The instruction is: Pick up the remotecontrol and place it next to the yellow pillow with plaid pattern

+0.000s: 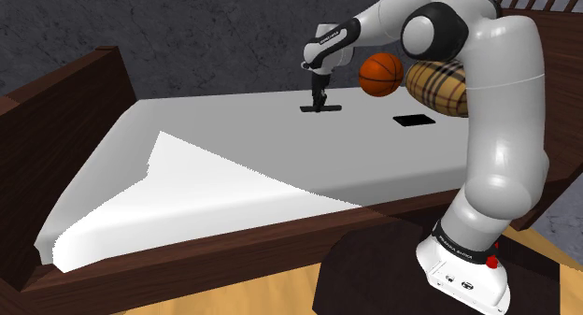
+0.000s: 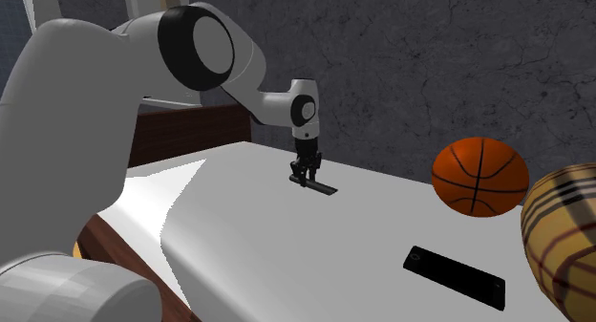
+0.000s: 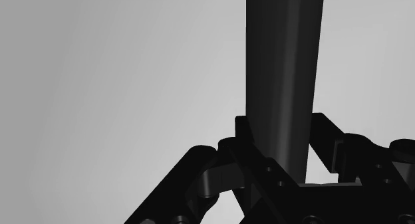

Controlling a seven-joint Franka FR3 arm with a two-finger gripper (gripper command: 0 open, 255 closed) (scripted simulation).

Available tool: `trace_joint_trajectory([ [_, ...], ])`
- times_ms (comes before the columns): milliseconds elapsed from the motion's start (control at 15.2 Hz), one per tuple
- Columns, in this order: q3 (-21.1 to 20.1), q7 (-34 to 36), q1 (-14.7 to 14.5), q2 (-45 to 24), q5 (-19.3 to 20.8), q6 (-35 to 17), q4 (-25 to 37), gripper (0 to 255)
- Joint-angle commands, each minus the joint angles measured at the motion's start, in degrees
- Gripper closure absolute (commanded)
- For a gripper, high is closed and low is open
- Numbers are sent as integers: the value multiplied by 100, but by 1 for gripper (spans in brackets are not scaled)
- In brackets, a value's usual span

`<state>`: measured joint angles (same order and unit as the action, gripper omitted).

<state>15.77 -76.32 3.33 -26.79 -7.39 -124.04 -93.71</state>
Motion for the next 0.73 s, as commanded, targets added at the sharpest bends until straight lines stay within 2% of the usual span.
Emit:
trace_joint_trajectory([
  [0, 12, 7, 1, 50, 18, 127, 78, 255],
  [660, 56, 58, -11, 286, 105, 788, 511, 255],
])
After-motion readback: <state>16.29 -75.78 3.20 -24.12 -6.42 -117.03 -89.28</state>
